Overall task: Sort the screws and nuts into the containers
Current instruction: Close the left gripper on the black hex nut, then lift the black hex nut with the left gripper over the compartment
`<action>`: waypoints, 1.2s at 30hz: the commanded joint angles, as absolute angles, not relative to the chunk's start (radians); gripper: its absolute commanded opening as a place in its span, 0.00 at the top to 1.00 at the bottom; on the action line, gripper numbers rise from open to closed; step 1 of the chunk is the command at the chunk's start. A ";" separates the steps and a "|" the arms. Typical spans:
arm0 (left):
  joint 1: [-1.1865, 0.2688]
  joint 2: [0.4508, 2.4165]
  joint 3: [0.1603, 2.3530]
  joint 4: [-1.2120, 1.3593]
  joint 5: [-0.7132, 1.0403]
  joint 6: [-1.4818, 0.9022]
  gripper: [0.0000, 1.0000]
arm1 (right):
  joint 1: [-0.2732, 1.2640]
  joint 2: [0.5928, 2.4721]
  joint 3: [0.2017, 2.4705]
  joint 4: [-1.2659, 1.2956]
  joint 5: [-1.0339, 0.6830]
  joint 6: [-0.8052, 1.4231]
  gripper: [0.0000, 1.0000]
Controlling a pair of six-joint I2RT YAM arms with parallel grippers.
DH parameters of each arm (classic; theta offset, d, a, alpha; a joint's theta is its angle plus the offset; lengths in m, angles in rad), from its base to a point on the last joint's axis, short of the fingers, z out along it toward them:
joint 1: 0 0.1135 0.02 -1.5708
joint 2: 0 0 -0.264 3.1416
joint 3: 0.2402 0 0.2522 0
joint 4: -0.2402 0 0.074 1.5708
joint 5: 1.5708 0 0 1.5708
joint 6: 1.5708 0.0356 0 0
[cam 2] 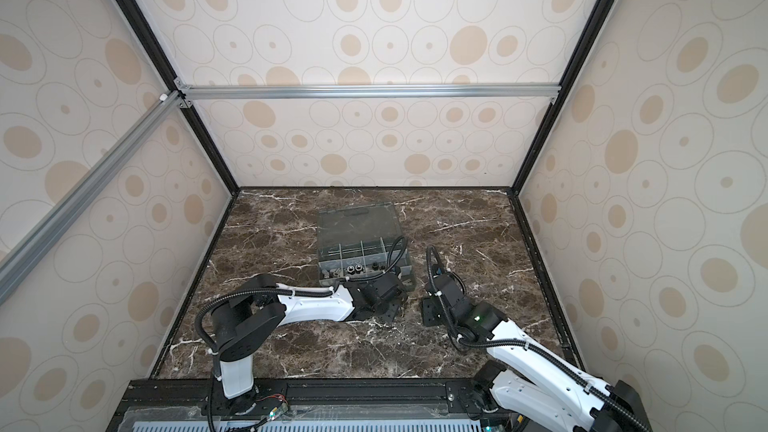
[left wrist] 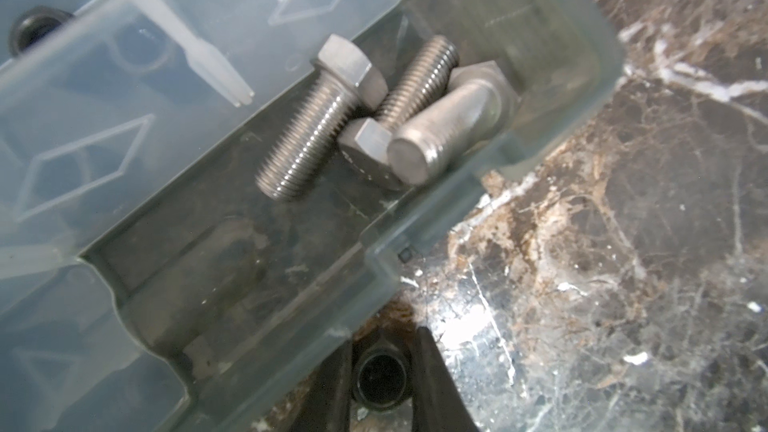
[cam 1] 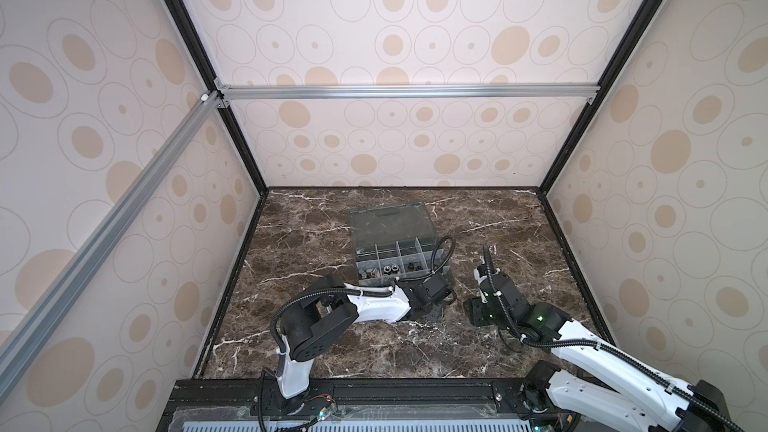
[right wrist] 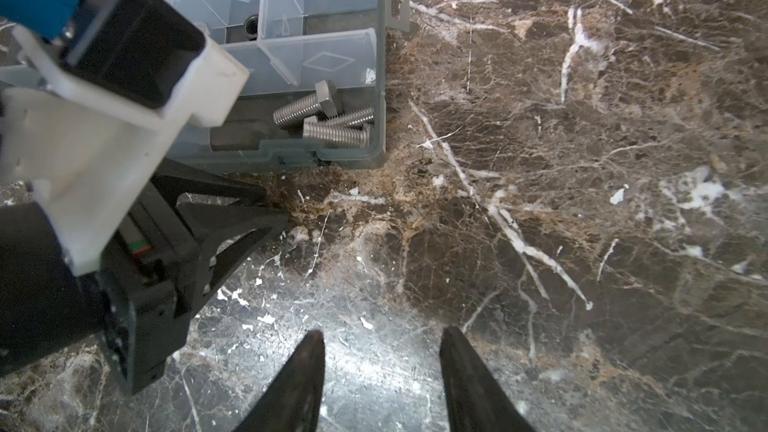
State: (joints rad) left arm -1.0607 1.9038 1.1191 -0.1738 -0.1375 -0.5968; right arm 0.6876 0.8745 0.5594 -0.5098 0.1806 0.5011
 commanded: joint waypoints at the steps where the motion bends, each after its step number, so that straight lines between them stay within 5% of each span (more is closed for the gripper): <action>1: -1.074 1.928 1.135 -0.225 -0.141 -0.584 0.82 | 0.686 0.864 0.546 -0.532 0.199 0.514 0.51; 26: -1.070 1.714 1.229 -0.210 -0.145 -0.482 0.84 | 0.686 0.853 0.539 -0.527 0.207 0.509 0.50; 36: -0.901 1.669 1.280 -0.186 -0.147 -0.423 0.84 | 0.685 0.845 0.552 -0.536 0.218 0.503 0.51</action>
State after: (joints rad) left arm -0.9615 1.6890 1.2507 -0.1997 -0.1352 -0.4610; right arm 0.6876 0.8631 0.5476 -0.5098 0.1959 0.5041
